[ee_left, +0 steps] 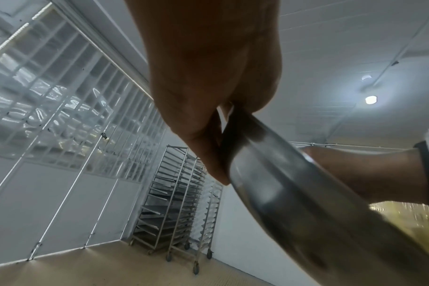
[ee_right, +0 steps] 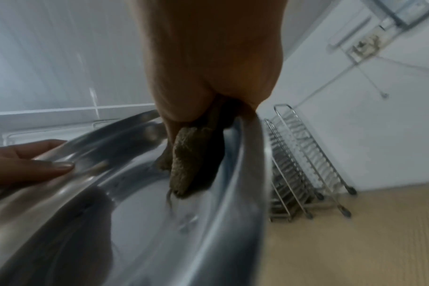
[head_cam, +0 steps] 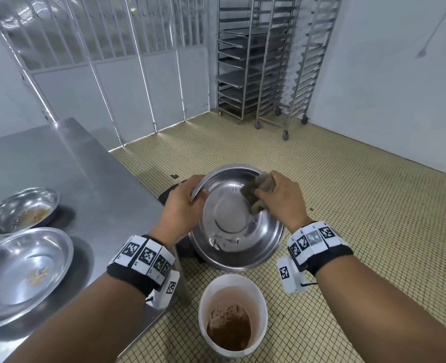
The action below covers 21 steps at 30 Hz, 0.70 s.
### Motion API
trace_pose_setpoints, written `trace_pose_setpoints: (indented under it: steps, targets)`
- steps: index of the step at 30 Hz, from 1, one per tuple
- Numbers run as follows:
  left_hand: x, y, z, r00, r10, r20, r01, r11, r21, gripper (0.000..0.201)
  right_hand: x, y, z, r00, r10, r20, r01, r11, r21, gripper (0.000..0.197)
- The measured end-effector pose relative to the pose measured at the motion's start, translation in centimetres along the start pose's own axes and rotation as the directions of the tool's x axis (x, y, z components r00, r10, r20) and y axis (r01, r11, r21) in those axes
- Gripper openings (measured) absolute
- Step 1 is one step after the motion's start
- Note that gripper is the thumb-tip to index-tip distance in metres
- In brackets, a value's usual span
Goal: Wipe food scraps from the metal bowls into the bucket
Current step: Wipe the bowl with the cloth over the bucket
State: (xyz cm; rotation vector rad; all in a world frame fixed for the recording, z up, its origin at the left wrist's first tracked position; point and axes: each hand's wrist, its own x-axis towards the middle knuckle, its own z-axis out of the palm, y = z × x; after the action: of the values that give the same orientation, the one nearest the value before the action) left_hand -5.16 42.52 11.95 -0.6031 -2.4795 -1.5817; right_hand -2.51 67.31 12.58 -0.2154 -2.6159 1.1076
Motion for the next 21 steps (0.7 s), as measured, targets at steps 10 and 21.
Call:
trace_pose_setpoints:
  steps: [10,21]
  targets:
    - [0.3,0.2,0.8,0.994,-0.042,-0.101,0.041,0.999,-0.008,0.02,-0.7,1.0,0.3,0.988,0.134,-0.08,-0.116,0.973,0.201,0.016]
    - [0.7,-0.1,1.7,0.976,-0.106,-0.191,0.089,0.992,-0.093,0.018,-0.3,1.4,0.2,0.98,0.106,-0.17,-0.068,0.974,0.218,0.019]
